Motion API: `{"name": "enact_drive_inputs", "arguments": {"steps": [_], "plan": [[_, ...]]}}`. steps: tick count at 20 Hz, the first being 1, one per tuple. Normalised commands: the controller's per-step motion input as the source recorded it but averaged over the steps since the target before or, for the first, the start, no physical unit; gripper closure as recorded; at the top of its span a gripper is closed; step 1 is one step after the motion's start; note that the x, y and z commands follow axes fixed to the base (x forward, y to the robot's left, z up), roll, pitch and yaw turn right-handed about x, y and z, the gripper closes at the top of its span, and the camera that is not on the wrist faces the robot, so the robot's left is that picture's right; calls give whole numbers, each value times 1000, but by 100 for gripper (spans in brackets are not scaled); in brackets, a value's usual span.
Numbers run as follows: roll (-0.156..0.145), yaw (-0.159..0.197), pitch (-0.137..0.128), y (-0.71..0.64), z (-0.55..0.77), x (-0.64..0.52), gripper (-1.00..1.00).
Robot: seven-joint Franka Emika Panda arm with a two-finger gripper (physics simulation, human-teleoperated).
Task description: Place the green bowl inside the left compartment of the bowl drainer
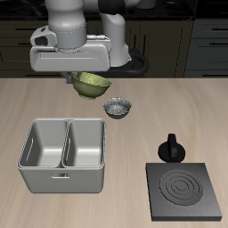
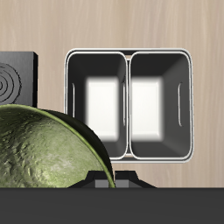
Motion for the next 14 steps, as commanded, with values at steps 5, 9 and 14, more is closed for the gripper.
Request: {"name": "enact_drive_inputs", "arguments": {"steps": [5,9,14], "plan": [[11,9,13,22,-168,22,100],[1,12,36,-32,-330,61,100],[-13,0,31,-39,-268,39,100]]}}
